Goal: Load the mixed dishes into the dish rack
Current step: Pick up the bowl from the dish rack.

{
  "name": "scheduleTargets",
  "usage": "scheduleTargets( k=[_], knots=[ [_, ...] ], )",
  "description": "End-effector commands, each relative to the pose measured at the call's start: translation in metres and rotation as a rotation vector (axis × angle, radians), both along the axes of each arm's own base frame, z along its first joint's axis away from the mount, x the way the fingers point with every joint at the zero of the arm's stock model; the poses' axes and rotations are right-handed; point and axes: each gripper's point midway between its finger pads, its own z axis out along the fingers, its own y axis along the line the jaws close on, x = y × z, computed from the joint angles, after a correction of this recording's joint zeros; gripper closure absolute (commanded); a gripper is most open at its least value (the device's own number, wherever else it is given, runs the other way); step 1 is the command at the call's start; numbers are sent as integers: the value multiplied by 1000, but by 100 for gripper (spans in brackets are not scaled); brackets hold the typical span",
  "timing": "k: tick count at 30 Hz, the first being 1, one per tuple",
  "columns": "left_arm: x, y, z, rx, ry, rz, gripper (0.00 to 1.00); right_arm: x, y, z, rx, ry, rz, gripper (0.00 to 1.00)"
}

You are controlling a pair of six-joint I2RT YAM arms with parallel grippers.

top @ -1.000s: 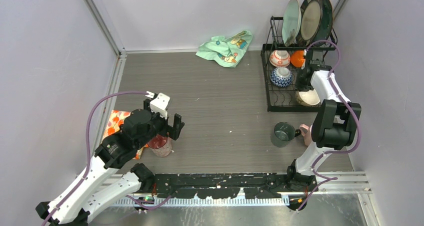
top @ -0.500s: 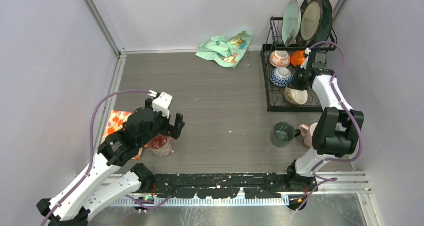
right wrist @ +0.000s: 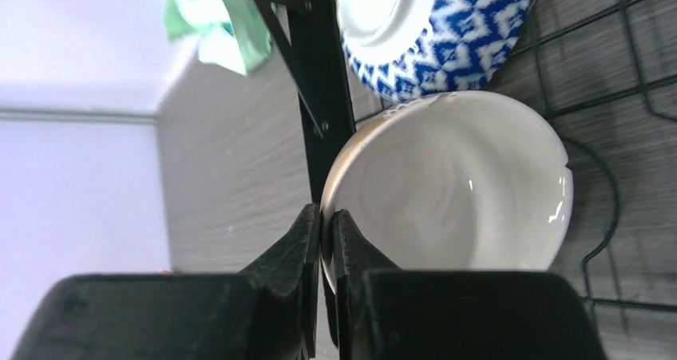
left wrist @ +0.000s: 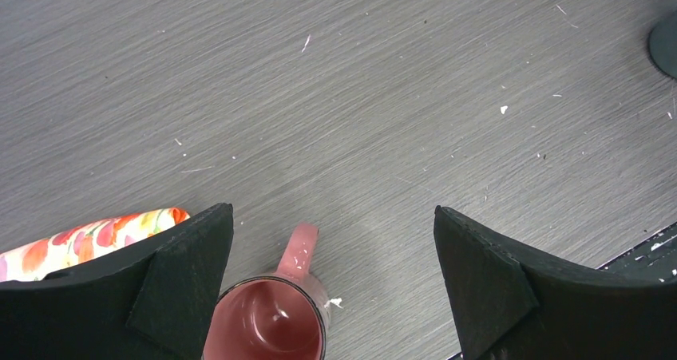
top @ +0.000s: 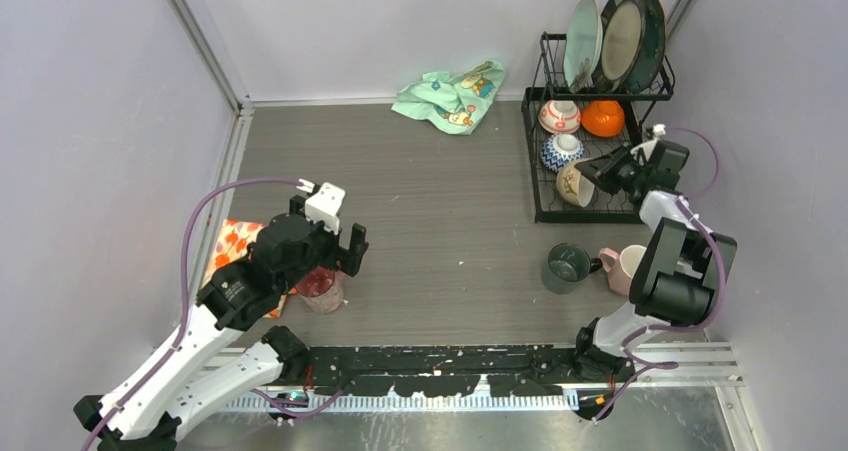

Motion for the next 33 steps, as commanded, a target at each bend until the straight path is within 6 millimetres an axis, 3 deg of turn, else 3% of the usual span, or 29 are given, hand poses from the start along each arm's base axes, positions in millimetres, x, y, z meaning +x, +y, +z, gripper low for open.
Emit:
scheduleTargets(
  k=[1, 10, 16, 23, 30, 33],
  knots=[
    [4, -4, 12, -18, -45, -11, 3, 19, -12, 50, 154, -256, 32, 99],
    [4, -5, 11, -14, -40, -15, 4, 12, -34, 19, 164, -151, -15, 99],
    [4, -6, 10, -16, -36, -21, 4, -3, -60, 0, 147, -69, -111, 99],
    [5, -7, 9, -15, -30, -21, 4, -19, -71, -23, 105, 35, -155, 95],
    [5, -7, 8, -14, -28, -21, 4, -20, -78, -24, 105, 47, -178, 97],
    [6, -7, 7, -9, -27, -16, 4, -16, -71, -11, 116, 20, -148, 99]
  ],
)
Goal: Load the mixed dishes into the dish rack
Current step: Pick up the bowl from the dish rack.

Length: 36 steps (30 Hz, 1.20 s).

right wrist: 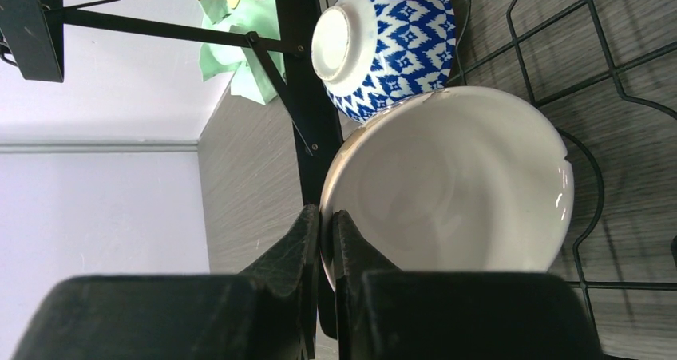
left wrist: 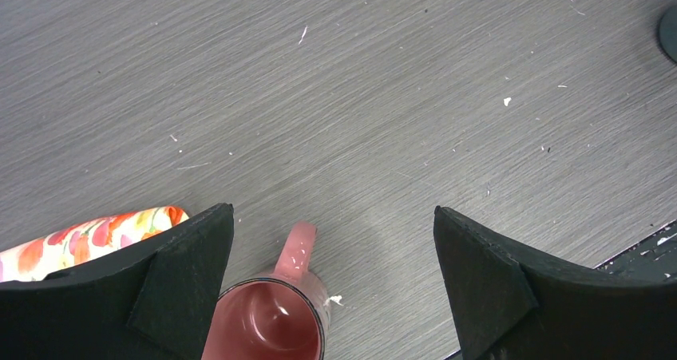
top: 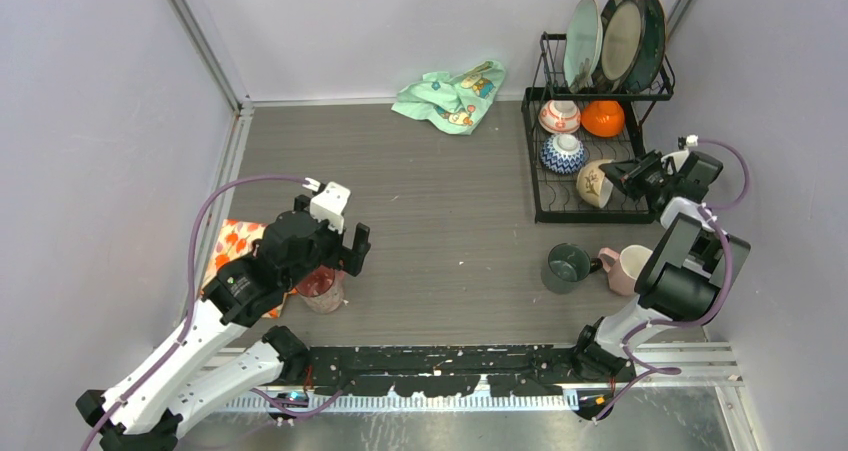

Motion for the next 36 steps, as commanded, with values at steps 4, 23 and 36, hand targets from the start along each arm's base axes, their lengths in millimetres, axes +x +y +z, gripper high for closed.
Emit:
scheduleTargets(
  k=[4, 23, 36],
  knots=[
    [7, -6, 10, -21, -26, 5, 4, -1, 6, 16, -100, 51, -4, 99],
    [40, -82, 51, -255, 75, -46, 0, -3, 82, 148, -112, -206, 69, 99],
    [62, -157, 53, -304, 132, -277, 3, -38, 212, 183, -83, -293, 295, 99]
  ],
)
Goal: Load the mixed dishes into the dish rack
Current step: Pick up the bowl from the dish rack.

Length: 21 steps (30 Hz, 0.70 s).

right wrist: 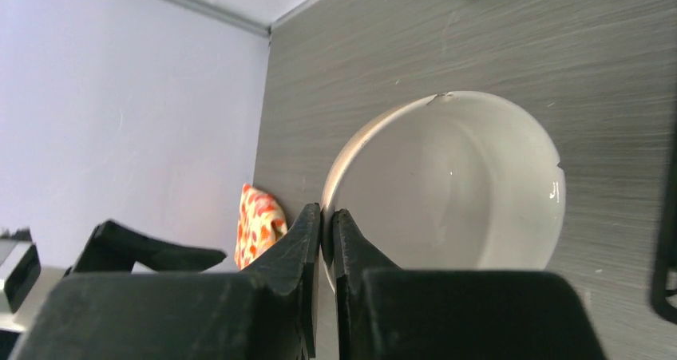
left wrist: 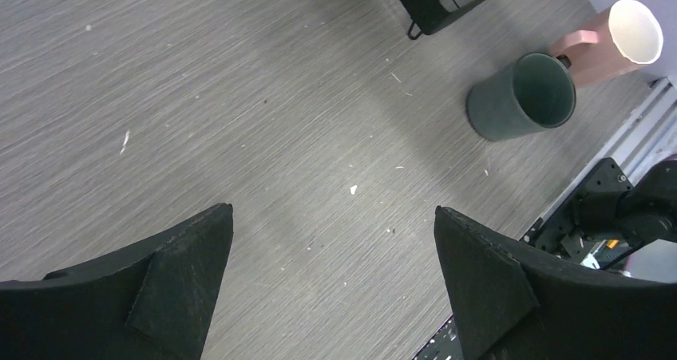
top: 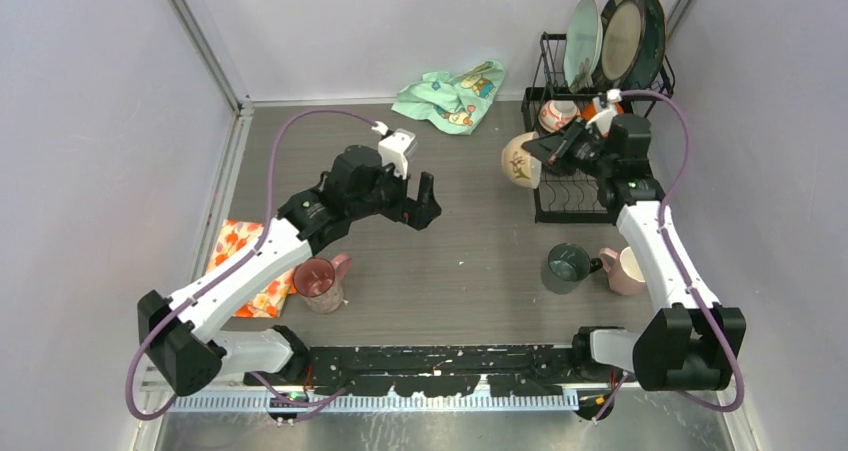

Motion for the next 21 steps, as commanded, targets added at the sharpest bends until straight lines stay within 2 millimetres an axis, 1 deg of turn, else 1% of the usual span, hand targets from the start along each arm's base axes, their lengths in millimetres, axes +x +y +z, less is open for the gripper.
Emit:
scheduleTargets(
  k=[1, 2, 4, 7, 9, 10, 13, 18, 21],
  knots=[
    [5, -30, 28, -106, -42, -88, 3, -8, 32, 48, 8, -139, 39, 99],
    [6, -35, 26, -115, -24, -96, 3, -11, 40, 50, 8, -145, 46, 99],
    [12, -42, 28, -143, -21, -89, 1, -15, 57, 54, 10, -153, 54, 99],
    [27, -49, 31, -177, -43, -46, 0, -18, 78, 59, 33, -162, 29, 99],
    [35, -55, 36, -207, -55, -32, 0, -21, 91, 60, 45, -162, 23, 99],
    [39, -60, 36, -221, -48, -26, 0, -22, 99, 64, 60, -181, 26, 99],
    [43, -73, 37, -276, -24, -39, 0, -21, 107, 65, 84, -187, -13, 99],
    [52, -87, 31, -344, -16, -34, 0, -19, 117, 60, 130, -167, -54, 99],
    [58, -90, 21, -328, -13, -28, 0, -20, 122, 58, 145, -160, -58, 99]
  ],
)
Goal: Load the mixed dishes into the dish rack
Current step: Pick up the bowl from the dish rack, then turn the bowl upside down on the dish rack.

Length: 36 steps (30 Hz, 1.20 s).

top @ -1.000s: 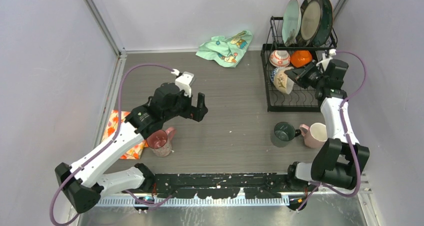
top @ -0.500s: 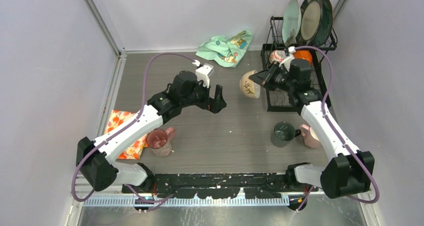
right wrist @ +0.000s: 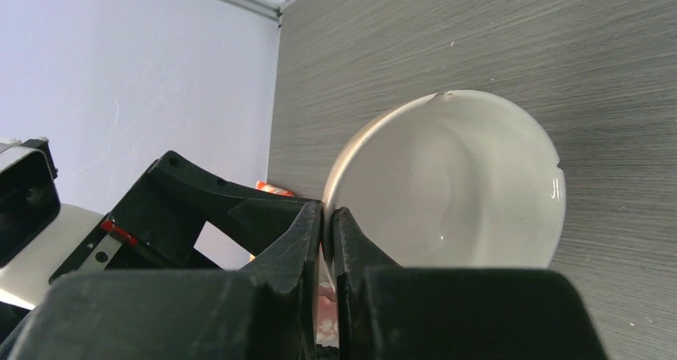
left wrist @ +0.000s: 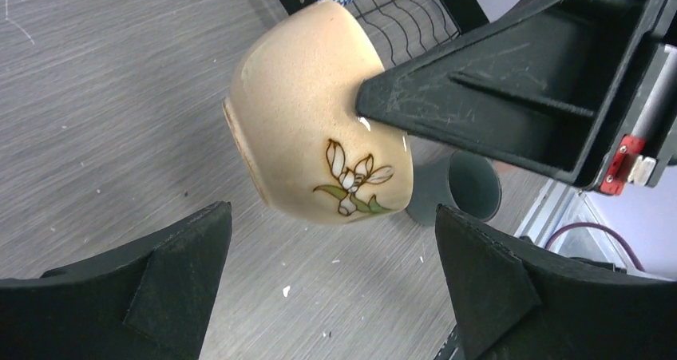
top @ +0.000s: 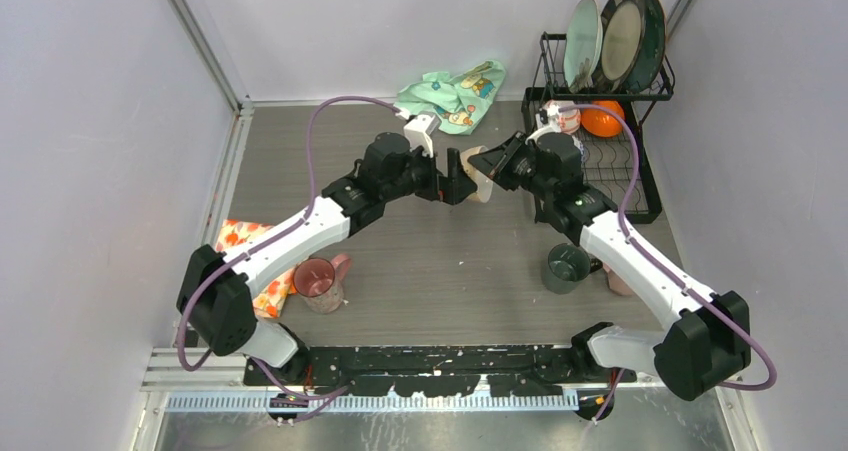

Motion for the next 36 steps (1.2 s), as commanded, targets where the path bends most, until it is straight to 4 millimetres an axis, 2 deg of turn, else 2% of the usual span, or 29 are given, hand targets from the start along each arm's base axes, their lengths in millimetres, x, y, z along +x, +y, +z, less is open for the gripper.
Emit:
scheduleTargets(
  k=[1, 11, 20, 25, 34, 36],
  knots=[
    [13, -15, 21, -86, -70, 6, 0, 10, -1, 63, 138, -174, -86, 99],
    [36, -20, -7, -52, -104, 60, 0, 17, -3, 57, 208, -153, -160, 99],
    [43, -24, -23, -33, -107, 64, 7, 17, 9, 49, 247, -125, -112, 99],
    [41, -26, -23, -47, -154, 32, 9, 17, 11, 47, 273, -121, -106, 99],
    [35, -20, -33, -42, -87, 21, 36, 18, 15, 34, 255, -98, -89, 99],
    [35, -16, -32, -60, -66, 32, 45, 19, 17, 30, 247, -93, -77, 99]
  ],
)
